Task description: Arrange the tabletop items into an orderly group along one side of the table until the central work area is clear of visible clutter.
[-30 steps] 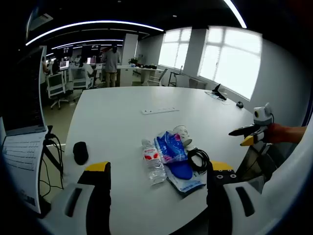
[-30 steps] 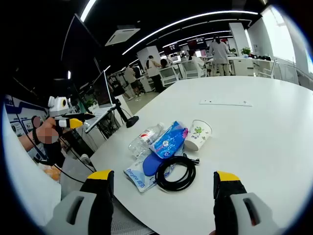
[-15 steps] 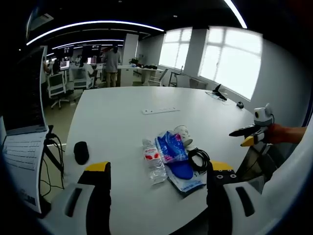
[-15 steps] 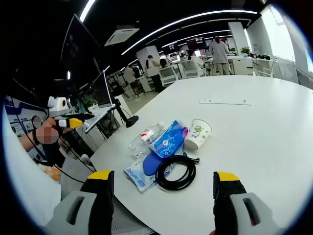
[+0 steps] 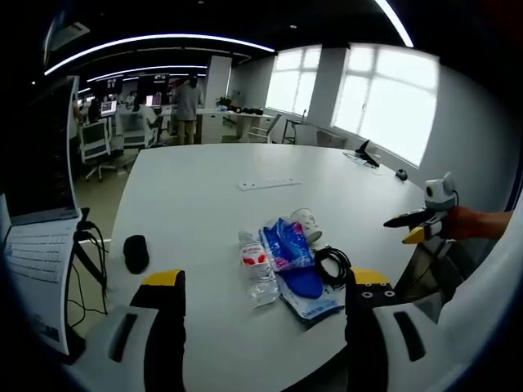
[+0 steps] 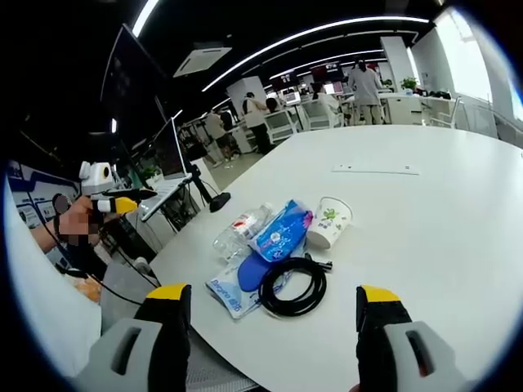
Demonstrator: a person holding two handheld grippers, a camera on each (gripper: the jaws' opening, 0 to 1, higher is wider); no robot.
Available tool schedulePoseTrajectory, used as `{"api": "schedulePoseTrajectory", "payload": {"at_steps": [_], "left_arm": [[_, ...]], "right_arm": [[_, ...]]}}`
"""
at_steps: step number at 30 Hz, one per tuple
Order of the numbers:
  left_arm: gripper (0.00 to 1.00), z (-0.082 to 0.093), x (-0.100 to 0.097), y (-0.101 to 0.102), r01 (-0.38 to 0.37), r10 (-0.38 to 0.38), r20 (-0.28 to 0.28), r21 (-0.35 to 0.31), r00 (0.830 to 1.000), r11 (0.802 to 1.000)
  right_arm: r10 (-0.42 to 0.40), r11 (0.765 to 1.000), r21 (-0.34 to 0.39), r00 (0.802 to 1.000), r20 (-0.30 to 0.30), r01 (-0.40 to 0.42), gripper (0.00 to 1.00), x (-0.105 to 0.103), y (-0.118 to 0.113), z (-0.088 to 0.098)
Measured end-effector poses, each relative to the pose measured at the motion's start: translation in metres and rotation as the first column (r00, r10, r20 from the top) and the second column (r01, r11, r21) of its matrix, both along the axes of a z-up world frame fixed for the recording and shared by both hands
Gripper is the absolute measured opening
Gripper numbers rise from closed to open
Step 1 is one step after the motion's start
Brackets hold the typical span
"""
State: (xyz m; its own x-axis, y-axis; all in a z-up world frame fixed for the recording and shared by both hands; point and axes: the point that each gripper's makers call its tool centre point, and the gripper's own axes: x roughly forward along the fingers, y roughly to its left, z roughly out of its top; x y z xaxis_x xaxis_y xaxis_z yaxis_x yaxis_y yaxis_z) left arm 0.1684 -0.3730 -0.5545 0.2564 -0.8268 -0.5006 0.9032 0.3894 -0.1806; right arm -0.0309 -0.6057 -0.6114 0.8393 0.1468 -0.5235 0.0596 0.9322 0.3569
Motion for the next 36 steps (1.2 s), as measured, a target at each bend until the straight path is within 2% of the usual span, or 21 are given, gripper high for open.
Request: {"api": "schedulePoseTrajectory", "payload": {"at_steps": [36], "left_arm": [[0.81, -0.0068, 0.0043, -0.0041, -0.001, 0.001, -0.010, 0.008, 1.000, 1.000]], "right_arm": [[0.005, 1.000, 0.007, 1.000, -0.012, -0.005, 0.85, 0.0015, -0.0007, -0.0050]]}}
